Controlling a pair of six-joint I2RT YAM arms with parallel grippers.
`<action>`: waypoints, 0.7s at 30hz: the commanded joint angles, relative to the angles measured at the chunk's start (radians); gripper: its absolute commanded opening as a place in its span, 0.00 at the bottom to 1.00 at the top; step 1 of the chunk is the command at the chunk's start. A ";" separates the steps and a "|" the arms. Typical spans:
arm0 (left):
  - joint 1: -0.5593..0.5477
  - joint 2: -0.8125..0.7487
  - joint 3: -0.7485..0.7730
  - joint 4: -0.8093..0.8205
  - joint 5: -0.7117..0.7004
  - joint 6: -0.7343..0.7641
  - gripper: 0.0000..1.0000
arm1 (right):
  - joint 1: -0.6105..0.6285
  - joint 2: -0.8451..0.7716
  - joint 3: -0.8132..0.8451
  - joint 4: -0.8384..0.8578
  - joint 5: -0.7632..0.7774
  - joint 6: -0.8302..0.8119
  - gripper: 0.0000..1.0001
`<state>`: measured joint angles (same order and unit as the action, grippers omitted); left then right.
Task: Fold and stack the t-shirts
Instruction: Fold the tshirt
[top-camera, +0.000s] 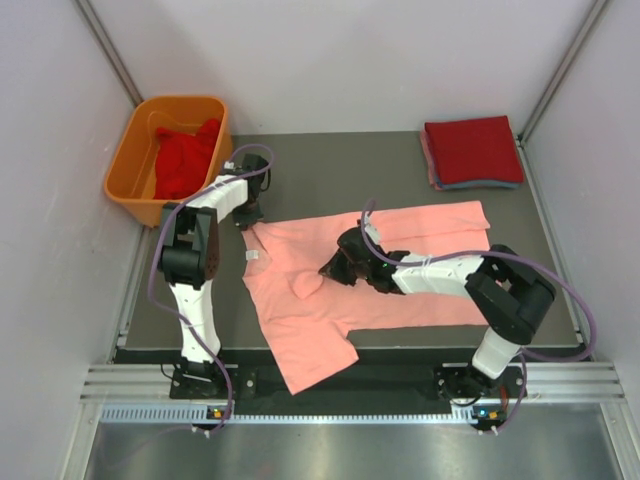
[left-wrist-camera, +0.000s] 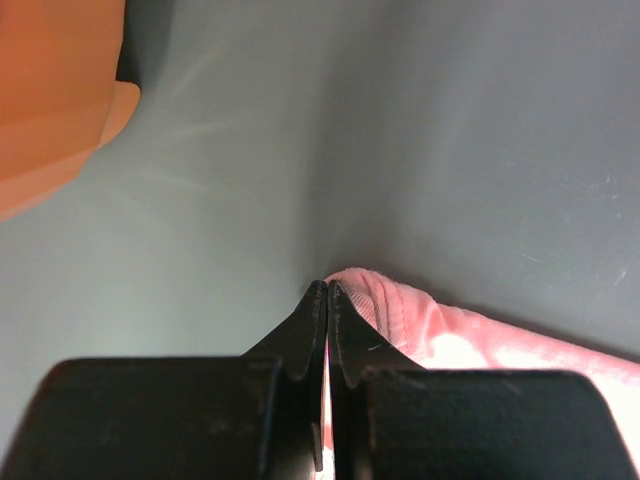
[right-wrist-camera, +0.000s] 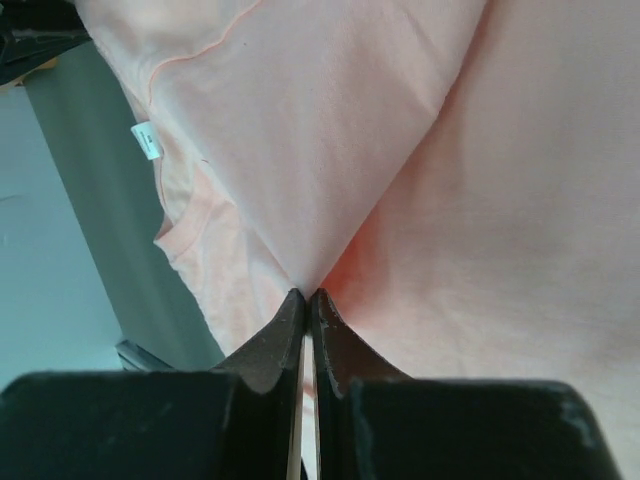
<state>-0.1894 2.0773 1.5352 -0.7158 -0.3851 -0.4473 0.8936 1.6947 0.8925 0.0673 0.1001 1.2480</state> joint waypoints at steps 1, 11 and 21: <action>0.007 0.017 -0.010 0.019 -0.028 -0.014 0.00 | -0.007 -0.038 -0.018 0.016 0.021 -0.027 0.00; 0.005 -0.013 0.127 -0.126 -0.021 -0.002 0.00 | -0.013 0.030 0.072 -0.079 0.012 -0.102 0.09; -0.074 -0.095 0.220 -0.131 0.075 0.059 0.01 | -0.015 0.049 0.235 -0.253 0.012 -0.252 0.27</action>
<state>-0.2230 2.0453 1.7729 -0.8612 -0.3828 -0.4156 0.8871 1.7233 1.0599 -0.1192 0.1135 1.0489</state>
